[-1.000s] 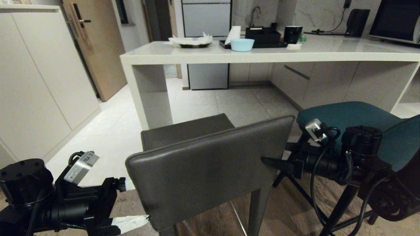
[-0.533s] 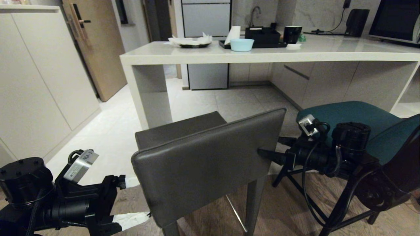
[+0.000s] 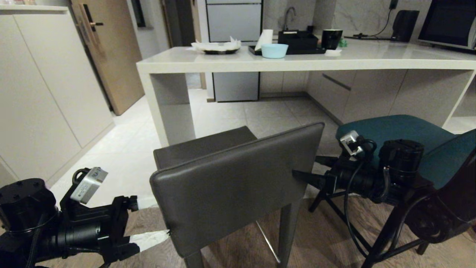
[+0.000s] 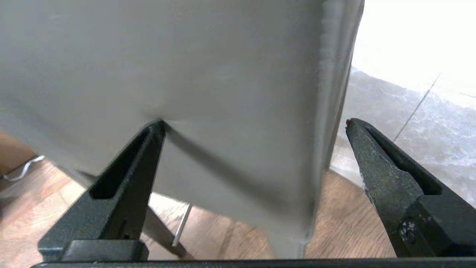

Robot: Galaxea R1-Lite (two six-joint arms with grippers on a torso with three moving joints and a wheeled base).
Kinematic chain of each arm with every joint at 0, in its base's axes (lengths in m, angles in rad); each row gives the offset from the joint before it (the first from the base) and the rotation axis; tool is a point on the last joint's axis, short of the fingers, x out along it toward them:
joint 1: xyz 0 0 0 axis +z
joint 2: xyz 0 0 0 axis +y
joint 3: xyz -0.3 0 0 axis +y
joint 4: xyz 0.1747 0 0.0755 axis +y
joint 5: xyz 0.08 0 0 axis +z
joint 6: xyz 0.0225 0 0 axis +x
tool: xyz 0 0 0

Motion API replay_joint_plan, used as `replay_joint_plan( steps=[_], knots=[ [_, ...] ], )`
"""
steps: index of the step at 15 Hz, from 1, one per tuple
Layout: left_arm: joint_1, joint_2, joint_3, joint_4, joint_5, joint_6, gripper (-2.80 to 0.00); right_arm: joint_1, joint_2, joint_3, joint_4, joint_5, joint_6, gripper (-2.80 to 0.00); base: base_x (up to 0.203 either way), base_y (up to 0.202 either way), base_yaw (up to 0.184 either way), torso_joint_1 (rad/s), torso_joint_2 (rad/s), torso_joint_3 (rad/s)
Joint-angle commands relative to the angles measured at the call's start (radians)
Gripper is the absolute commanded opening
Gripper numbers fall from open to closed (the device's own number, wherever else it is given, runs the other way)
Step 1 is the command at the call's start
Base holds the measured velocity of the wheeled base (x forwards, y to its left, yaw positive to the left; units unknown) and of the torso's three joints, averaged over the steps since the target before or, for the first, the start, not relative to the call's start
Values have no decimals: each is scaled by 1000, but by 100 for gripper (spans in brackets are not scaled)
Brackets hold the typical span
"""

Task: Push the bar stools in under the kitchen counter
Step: Pull the gray chair out from under the dining table

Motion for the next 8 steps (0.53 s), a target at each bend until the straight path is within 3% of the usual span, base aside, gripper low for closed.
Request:
replay_joint_plan(
  steps=[1, 4, 7, 8],
  knots=[
    [74, -7, 19, -9, -3, -1, 0, 4, -107, 70, -9, 11, 0, 0, 0, 0, 0, 0, 0, 0],
    [121, -67, 75, -9, 68, 4, 0, 15, -234, 188, -9, 16, 2, 0, 0, 0, 0, 0, 0, 0],
    [122, -107, 71, -9, 267, 1, 0, 38, -362, 273, -9, -19, 3, 0, 0, 0, 0, 0, 0, 0],
    [123, -117, 72, -9, 353, 1, 0, 39, -383, 282, -8, -120, 4, 0, 0, 0, 0, 0, 0, 0]
  ],
)
